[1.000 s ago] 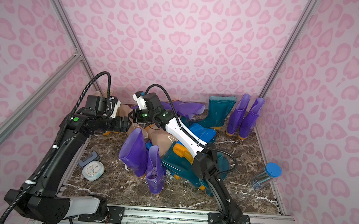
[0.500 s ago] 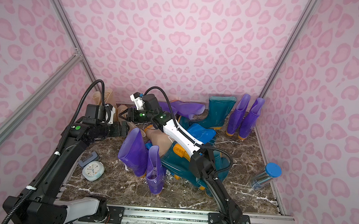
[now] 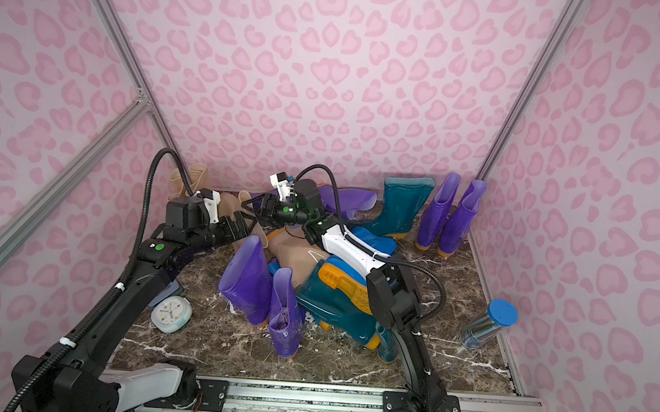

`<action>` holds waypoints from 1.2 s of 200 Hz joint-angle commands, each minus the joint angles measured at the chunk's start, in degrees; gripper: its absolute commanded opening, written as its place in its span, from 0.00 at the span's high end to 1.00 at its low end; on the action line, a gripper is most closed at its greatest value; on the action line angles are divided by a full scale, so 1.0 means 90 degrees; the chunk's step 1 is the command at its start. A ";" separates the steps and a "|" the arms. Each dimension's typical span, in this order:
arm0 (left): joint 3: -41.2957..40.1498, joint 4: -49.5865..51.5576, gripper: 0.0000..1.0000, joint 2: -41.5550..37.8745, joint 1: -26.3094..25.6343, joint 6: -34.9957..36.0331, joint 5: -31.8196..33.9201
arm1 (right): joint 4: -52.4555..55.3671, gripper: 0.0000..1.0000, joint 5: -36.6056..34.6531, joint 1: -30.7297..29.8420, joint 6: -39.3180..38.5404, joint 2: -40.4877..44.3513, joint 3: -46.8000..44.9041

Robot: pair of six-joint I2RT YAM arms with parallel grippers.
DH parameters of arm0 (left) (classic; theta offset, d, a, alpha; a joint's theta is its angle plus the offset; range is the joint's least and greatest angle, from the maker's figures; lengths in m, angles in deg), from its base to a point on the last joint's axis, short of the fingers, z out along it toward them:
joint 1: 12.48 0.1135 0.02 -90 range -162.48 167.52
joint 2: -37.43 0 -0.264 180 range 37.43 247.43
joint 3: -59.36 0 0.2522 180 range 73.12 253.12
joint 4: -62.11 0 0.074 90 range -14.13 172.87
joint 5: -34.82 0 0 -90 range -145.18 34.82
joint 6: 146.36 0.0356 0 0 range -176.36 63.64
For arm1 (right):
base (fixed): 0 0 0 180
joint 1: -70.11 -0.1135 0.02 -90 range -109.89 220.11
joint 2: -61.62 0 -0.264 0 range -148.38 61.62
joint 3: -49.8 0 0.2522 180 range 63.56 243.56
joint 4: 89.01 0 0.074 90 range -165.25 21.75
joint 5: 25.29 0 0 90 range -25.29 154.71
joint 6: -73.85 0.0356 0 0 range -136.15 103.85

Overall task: Match and arrange rain boots in pairs
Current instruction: Adjust the rain boot at the center of the board, then pick up the rain boot at the center of the board.

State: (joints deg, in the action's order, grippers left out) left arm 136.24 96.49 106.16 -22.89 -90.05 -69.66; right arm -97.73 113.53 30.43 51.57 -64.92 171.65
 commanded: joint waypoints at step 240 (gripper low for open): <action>0.2943 0.3910 0.97 0.1181 -0.0054 0.3405 0.1561 | -0.1034 0.38 0.0008 0.1533 -0.0503 0.3118 -0.3543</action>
State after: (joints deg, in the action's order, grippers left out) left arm 164.47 127.04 119.29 -24.38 -64.48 -54.58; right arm -108.13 112.41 43.68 50.48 -38.41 142.12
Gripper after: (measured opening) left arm 0.074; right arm 0.616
